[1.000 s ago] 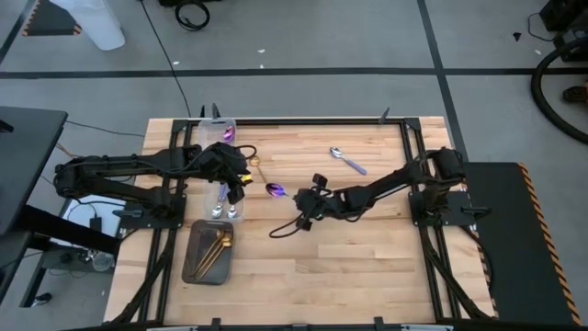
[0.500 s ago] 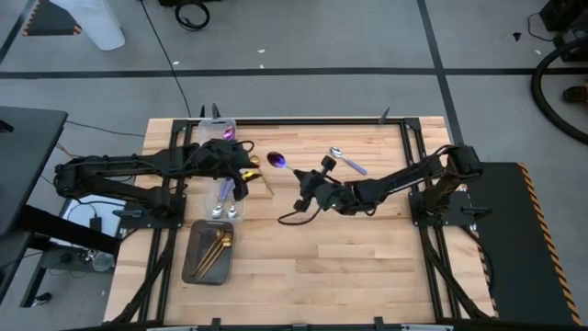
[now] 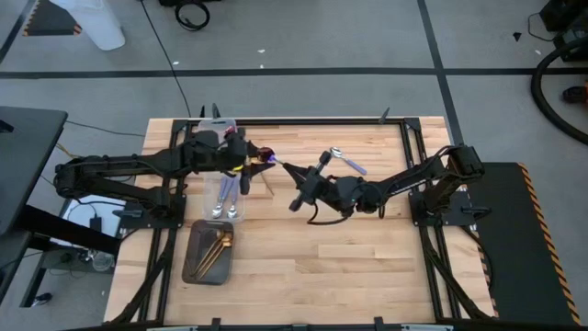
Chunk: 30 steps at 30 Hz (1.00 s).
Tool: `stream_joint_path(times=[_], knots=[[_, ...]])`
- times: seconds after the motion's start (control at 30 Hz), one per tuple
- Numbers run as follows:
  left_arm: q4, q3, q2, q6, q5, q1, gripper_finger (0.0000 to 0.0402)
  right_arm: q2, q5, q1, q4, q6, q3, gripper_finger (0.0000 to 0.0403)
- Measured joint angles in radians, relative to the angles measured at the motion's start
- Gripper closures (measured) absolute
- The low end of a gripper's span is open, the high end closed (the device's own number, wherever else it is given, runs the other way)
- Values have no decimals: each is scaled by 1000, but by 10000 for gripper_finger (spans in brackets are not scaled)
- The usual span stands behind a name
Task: Sort silverware by color (type)
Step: Put the purple spoon into the top transparent bin
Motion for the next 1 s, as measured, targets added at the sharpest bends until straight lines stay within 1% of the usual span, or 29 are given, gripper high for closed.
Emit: stream_joint_path(times=[0.2, 0.47, 0.57, 0.63, 0.7, 0.8, 0.9, 0.97, 1.0], knots=[[92, 0, 0, 17, 59, 0, 255, 0, -30, -2, 74, -46, 0, 384], [226, 0, 51, 26, 69, -25, 256, 0, -104, -16, 114, -42, 0, 382], [257, 0, 76, 17, 69, -27, 260, 0, -102, -18, 121, -40, 0, 382], [262, 0, 79, 17, 66, -27, 265, 0, -84, -18, 120, -44, 0, 382], [265, 0, 79, 17, 47, -24, 276, 0, -73, -18, 121, -50, 0, 382], [271, 0, 79, 17, 39, -21, 303, 0, -73, -18, 120, -52, 0, 381], [273, 0, 79, 15, 37, -21, 344, 0, -72, -18, 122, -54, 2, 377], [270, 0, 79, 13, 40, -22, 378, 0, -70, -18, 120, -57, 2, 373], [264, 0, 79, 16, 36, -23, 386, 0, -69, -18, 116, -57, 2, 371]])
